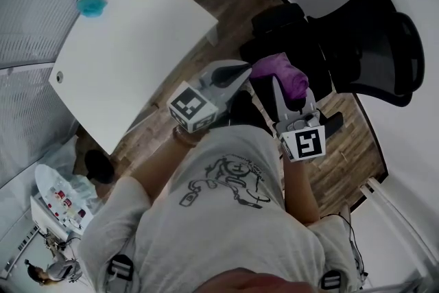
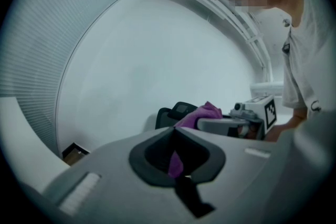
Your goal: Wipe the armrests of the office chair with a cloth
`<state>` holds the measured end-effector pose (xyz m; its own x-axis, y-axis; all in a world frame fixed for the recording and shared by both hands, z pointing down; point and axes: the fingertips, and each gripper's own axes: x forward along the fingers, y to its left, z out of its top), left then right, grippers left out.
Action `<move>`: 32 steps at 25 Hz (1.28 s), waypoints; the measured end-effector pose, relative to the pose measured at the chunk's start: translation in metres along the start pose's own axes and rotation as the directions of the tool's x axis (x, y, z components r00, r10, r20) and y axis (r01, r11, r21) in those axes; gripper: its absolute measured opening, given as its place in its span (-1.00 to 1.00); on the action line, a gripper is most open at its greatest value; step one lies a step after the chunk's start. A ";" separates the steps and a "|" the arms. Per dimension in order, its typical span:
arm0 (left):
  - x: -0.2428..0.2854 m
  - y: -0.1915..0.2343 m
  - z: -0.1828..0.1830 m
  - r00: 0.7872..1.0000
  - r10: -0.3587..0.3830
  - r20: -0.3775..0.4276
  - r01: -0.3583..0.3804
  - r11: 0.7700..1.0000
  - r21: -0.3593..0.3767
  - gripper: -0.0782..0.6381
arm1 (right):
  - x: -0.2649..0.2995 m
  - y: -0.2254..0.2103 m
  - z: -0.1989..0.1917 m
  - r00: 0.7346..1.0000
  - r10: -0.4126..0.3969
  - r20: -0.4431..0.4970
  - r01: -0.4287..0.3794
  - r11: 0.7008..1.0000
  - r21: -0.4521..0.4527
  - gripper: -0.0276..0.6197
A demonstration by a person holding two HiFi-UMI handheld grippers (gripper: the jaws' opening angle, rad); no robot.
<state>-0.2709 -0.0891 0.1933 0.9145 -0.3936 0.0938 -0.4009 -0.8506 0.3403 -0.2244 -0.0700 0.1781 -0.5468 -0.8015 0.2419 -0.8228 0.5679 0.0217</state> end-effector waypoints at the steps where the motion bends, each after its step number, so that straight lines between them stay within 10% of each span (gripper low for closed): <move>1: 0.006 0.001 0.000 1.000 -0.001 -0.003 0.001 1.000 0.001 -0.78 | 0.000 -0.006 -0.001 1.000 -0.002 0.000 0.002 1.000 0.004 -0.83; 32: 0.174 0.043 -0.001 0.995 0.085 -0.053 -0.086 0.996 -0.012 -0.78 | 0.020 -0.186 -0.032 0.997 0.077 0.004 -0.077 0.996 0.045 -0.83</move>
<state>-0.1287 -0.1943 0.2256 0.8786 -0.4457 0.1717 -0.4774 -0.8093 0.3422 -0.0776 -0.1858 0.2096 -0.6092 -0.7560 0.2393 -0.7843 0.6191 -0.0406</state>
